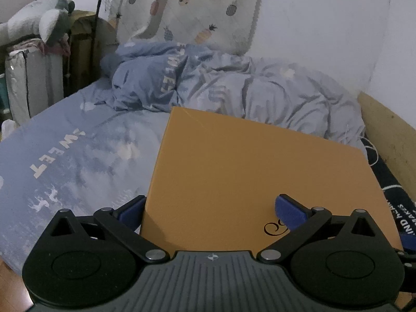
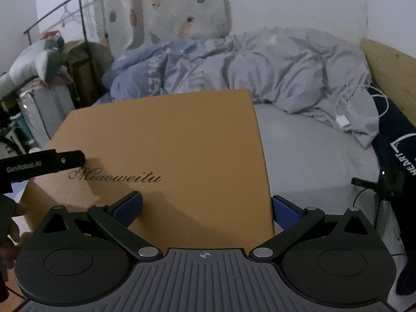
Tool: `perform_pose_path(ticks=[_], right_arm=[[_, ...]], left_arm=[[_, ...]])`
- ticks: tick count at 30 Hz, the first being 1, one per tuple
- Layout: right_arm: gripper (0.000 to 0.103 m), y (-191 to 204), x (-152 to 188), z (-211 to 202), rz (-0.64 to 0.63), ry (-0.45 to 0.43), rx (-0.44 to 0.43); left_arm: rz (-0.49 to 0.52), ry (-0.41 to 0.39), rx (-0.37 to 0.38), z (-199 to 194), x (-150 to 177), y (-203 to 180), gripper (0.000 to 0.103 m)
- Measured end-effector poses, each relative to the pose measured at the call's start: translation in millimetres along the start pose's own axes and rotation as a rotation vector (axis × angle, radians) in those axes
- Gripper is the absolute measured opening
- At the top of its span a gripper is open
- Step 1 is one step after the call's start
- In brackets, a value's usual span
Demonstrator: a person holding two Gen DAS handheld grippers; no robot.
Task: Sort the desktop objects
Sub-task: 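Lift the tan lid with both grippers and carry it over the box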
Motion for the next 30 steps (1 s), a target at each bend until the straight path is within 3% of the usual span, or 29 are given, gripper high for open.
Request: perform_pose_path(ticks=[30], right_arm=[[0.103, -38, 44, 109, 0.078, 0.187, -0.018]], left_arm=[[0.052, 0.170, -0.041, 78, 46, -7, 0.103]])
Point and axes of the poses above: each gripper's, at about its wrist camera, not at the fingertips, and z roughly the way its jaws point, y to its left, x to its underside, the point moved 4 cm from there along z, roughly the way its jaws point, and after that the axes turned 5 degrees about z, right-handed, at the moved point
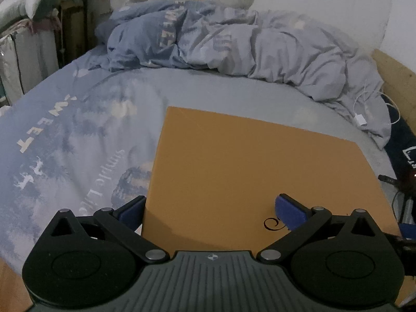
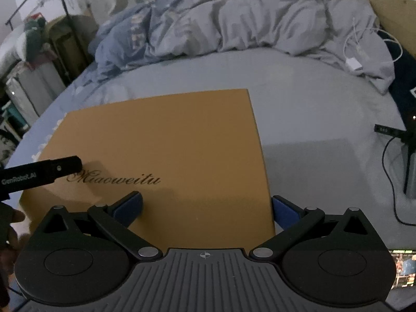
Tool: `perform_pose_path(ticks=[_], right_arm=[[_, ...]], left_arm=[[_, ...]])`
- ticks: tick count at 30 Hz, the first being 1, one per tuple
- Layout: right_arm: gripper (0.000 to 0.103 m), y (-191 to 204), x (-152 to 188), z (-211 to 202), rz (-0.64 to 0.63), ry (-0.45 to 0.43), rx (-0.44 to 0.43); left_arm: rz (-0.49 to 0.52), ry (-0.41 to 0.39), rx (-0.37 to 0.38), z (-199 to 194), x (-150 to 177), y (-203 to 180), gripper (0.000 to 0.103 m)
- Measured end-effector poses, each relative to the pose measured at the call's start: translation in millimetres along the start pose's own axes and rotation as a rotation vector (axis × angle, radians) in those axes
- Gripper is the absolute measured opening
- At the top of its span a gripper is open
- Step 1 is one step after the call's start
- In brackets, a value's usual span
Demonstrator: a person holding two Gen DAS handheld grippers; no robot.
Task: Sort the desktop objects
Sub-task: 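Lift the tan lid with both grippers and carry it over the box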
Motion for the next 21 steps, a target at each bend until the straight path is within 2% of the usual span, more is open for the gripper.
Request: perform_pose_path(ticks=[13, 21], right_arm=[[0.103, 0, -9, 23, -0.010, 0.018, -0.011], [0.103, -6, -10, 22, -0.002, 0.019, -0.021]], left_arm=[[0.000, 0.014, -0.012, 12, -1, 4, 0.103], [0.018, 0.016, -0.002, 9, 2, 1, 0.103]])
Point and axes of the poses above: each gripper's, at about its wrist camera, not at the fingertips, and z roughly the way its jaws point, y to its left, x to its underside, the point moved 4 cm from there along z, roughly the way its jaws point, and after that the axes turned 5 degrees about z, right-handed, at the moved point
